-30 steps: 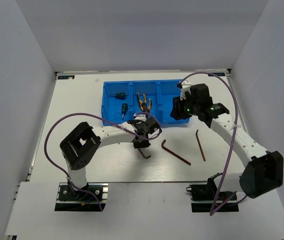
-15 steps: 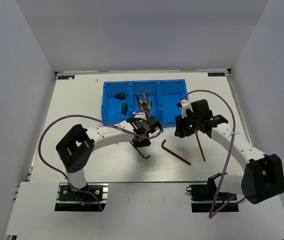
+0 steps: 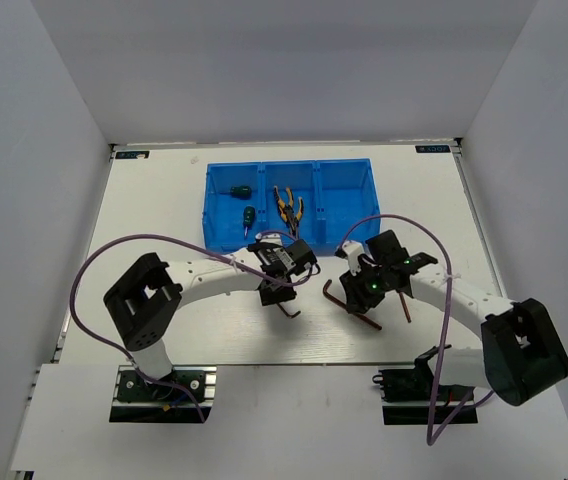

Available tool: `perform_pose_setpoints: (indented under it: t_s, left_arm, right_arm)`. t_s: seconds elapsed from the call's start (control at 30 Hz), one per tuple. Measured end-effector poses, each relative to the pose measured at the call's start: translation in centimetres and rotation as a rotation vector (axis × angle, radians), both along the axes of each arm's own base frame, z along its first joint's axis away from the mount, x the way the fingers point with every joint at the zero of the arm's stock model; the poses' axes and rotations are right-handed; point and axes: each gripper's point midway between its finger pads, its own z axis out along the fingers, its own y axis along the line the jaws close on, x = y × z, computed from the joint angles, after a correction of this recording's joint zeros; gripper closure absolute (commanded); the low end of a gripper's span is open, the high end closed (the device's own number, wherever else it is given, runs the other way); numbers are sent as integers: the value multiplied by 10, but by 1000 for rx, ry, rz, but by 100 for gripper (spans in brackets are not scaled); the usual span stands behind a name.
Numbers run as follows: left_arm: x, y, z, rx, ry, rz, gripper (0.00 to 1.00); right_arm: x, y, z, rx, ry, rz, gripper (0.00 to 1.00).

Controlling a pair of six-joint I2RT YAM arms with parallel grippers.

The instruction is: Sort the tools into containers

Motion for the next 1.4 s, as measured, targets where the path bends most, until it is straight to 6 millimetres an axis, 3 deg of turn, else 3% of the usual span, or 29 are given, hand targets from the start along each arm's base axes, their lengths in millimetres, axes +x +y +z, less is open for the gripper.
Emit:
perform_pose_setpoints:
  t_s: [0.23, 0.4, 0.53, 0.77, 0.87, 1.0, 1.13, 1.2, 1.27, 1.4]
  left_arm:
    - [-6, 6, -4, 1, 10, 10, 47]
    - [-10, 13, -9, 15, 23, 17, 45]
    - [-11, 13, -10, 10, 23, 22, 45]
    - [-21, 22, -19, -14, 36, 45, 45]
    - [-24, 24, -24, -20, 45, 54, 45]
    - [-23, 21, -24, -38, 42, 59, 45]
    - [-16, 14, -19, -66, 25, 66, 45]
    - [-13, 9, -16, -79, 17, 67, 45]
    - [-9, 4, -13, -95, 8, 68, 45]
    - [-3, -4, -10, -108, -1, 70, 45]
  right_arm:
    - [-5, 8, -21, -72, -18, 64, 56]
    - [13, 18, -23, -112, -102, 77, 63]
    - [30, 22, -25, -194, -172, 75, 100]
    - [33, 21, -23, -232, -196, 66, 100]
    - [23, 11, -20, -252, -159, 64, 100]
    - [18, 5, 13, -236, -142, 52, 100]
    - [65, 22, 76, -173, -301, -27, 100]
    - [89, 24, 98, -158, -380, -79, 100]
    - [113, 21, 111, -173, -430, -138, 100]
    - [167, 15, 109, -244, -426, -231, 100]
